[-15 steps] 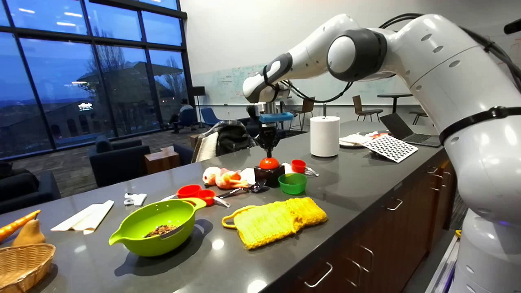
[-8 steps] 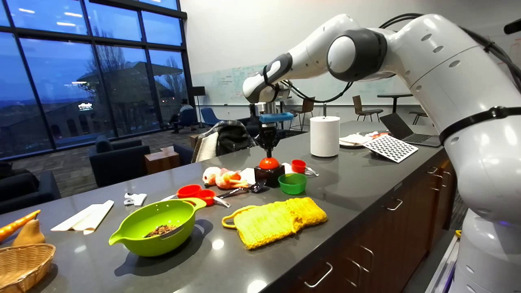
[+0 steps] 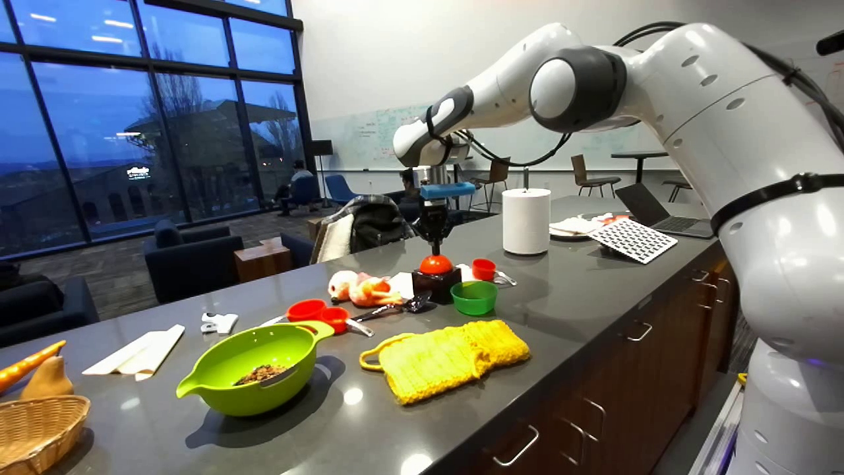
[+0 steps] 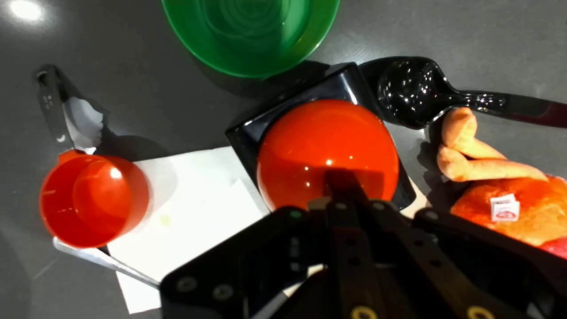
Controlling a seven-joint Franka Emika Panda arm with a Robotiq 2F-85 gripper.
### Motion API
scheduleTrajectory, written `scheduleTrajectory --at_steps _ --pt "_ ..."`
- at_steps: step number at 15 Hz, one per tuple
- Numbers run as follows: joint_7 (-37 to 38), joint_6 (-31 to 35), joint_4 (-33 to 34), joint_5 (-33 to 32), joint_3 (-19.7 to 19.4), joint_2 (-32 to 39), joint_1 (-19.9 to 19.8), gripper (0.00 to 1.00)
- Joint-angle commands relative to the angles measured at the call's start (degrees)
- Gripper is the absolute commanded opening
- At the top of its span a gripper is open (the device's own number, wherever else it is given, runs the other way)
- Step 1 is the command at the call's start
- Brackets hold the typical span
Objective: Press the orange button.
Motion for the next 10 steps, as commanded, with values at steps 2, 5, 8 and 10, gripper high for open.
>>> scheduleTrajectory --at_steps 2,5,8,10 --pt "0.1 -0.7 0.1 0.0 -0.6 -0.4 0.3 0.00" --pt "0.2 -1.2 1.6 -0.4 -0.8 -0.6 0.3 0.00" --pt "0.2 -1.4 3.6 -0.4 -1.0 -1.0 0.3 0.00" --pt "0.3 -1.5 5.0 -0.6 -1.1 -1.1 0.4 0.00"
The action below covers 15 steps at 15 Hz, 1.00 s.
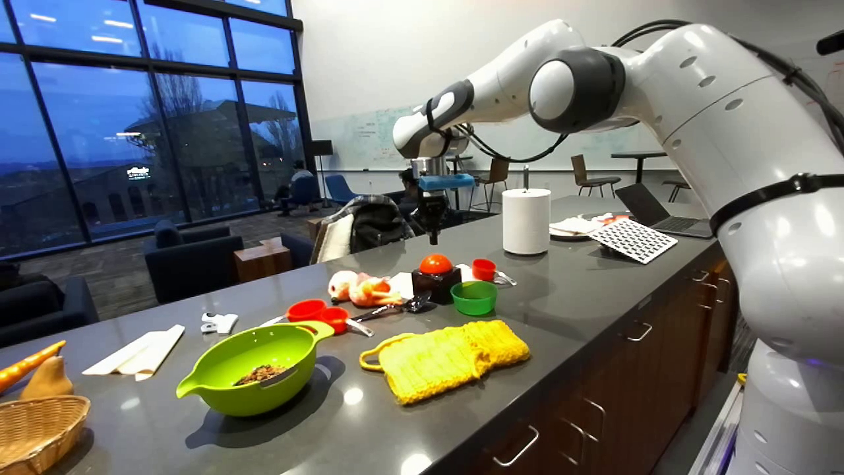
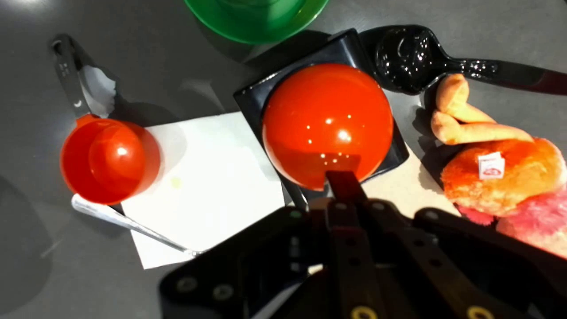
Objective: Press the orange button.
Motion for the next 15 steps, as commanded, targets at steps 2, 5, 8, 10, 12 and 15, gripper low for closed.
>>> scheduleTrajectory --at_steps 2,5,8,10,12,15 --pt "0.3 -1.5 3.4 -0.8 -0.6 -1.3 0.5 0.00" --pt "0.5 -1.7 5.7 -1.3 -0.6 -1.6 0.9 0.00" --pt "0.6 -1.3 6.9 -1.7 -0.4 -2.2 1.3 0.00" --pt "0.6 -1.0 7.0 -1.7 -0.4 -2.8 1.4 0.00" --pt "0.5 -0.8 6.9 -1.6 -0.4 -3.4 1.5 0.00" --pt "0.5 -0.9 6.6 -1.6 -0.5 -4.0 1.5 0.26"
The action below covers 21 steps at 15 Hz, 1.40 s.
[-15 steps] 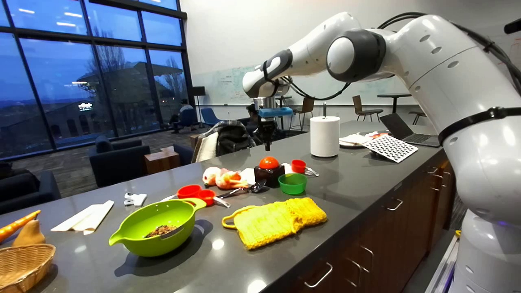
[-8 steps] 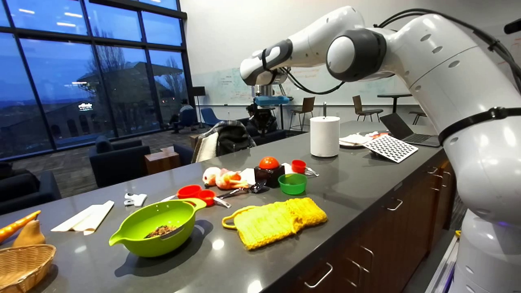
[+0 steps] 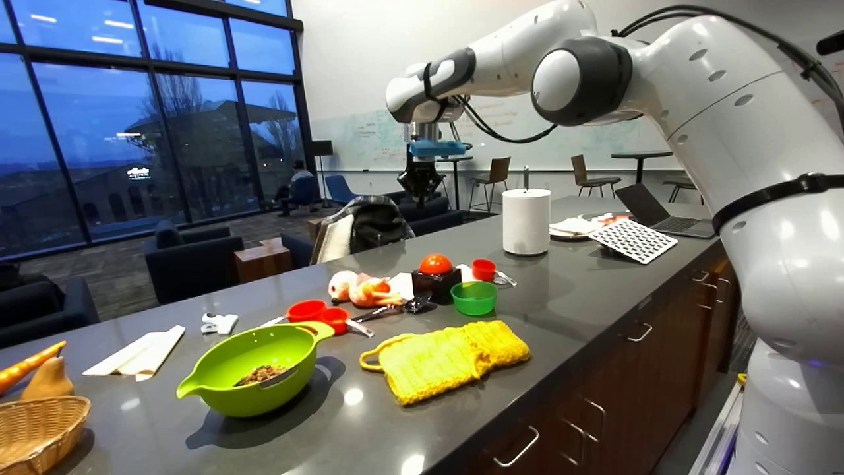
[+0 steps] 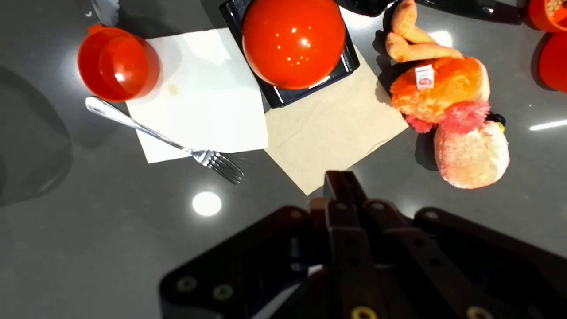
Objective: Press the orange button.
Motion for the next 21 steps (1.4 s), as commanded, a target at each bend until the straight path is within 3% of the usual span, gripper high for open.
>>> scheduleTrajectory --at_steps 1,4,12,18,21 --pt "0.6 -0.8 -1.0 -0.9 -0.4 -1.8 0.5 0.27" --pt "0.7 -0.7 -1.3 -0.8 -0.4 -1.9 0.4 0.43" --pt "0.5 -0.6 -1.8 -0.6 -0.4 -2.3 0.2 0.97" --pt "0.8 -0.4 -7.2 -1.5 -0.4 -7.1 1.4 1.00" --pt "2.1 0.3 -13.5 -2.2 -0.4 -12.7 2.7 1.00"
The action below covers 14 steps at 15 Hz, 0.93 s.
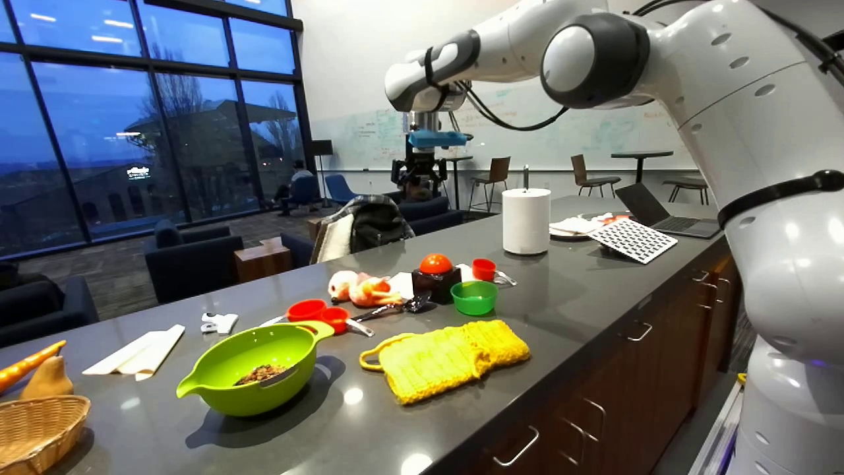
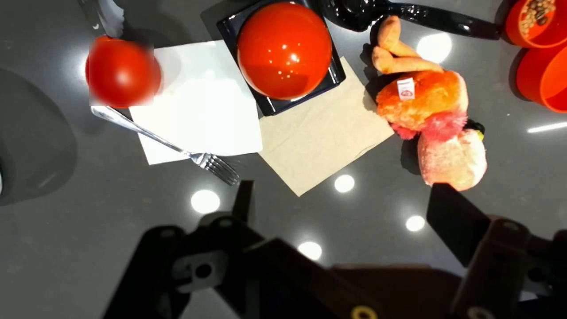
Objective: Press the orange button.
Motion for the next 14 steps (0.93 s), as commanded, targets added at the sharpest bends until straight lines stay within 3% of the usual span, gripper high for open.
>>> scheduleTrajectory --at_steps 1,8,14 --pt "2.0 0.6 -10.9 -1.5 -0.2 -9.7 1.8 1.00" --pt "7.8 2.4 -29.3 -4.6 0.9 -26.2 5.7 1.00" --pt "11.4 1.9 -42.8 -6.6 5.2 -36.2 8.1 1.00"
